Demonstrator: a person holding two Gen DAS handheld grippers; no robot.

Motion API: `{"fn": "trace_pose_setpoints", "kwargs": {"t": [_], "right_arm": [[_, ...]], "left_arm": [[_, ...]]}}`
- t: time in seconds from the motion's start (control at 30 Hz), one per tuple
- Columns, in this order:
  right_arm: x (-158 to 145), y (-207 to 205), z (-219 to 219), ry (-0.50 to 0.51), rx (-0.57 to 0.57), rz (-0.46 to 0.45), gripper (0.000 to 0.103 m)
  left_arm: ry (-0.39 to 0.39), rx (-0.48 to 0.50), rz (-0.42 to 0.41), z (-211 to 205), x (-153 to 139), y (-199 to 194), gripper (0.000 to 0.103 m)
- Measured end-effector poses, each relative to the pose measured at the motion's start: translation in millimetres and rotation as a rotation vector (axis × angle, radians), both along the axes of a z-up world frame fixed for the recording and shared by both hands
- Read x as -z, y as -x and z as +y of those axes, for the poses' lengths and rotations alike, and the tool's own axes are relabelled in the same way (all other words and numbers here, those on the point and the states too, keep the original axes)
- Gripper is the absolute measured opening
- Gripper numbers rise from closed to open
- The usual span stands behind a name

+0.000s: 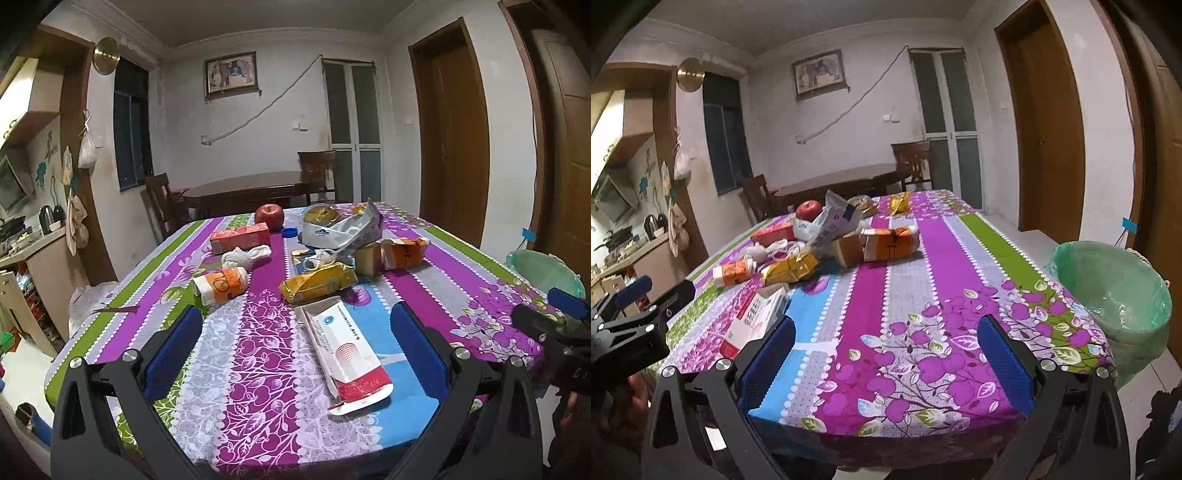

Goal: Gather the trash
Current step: 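Move both tools toward the trash items on the table, then grasp the white-and-red medicine box with the right tool while the left tool grasps the orange paper cup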

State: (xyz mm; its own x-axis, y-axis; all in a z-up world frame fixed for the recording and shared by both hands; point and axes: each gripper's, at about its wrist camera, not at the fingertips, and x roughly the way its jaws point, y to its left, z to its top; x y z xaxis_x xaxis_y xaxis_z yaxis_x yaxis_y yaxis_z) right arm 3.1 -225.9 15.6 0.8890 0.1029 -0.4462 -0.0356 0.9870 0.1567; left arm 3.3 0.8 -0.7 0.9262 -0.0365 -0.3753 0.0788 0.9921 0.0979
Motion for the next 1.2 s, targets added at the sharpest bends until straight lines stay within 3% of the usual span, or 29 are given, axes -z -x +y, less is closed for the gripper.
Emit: {"fn": "trace_pose_setpoints", "kwargs": {"t": [0.13, 0.4, 0.57, 0.73, 0.9, 1.2], "right_arm": [[1, -2, 8, 0.035, -0.018, 0.006, 0.098], [-8, -6, 2, 0.058, 0.025, -0.033, 0.099], [-20, -19, 26, 0.123, -0.068, -0.048, 0.098], [-40, -37, 64, 0.137, -0.224, -0.049, 0.098], [-41, -56, 106, 0.157, -0.355, 0.037, 0.098], [-2, -94, 164, 0.135, -0.474, 0.265, 0.098]], "left_arm": [[-0.005, -0.015, -0.015, 1, -1, 1, 0.098], [0.040, -0.168, -0.045, 49, -17, -2, 0.098], [-0.006, -0.242, -0.036, 74, -20, -8, 0.098], [0.050, -0.325, -0.005, 114, -26, -11, 0.098], [0.039, -0.348, 0.024, 130, -24, -13, 0.098], [0.008, -0.350, 0.066, 139, -15, -17, 0.098]]}}
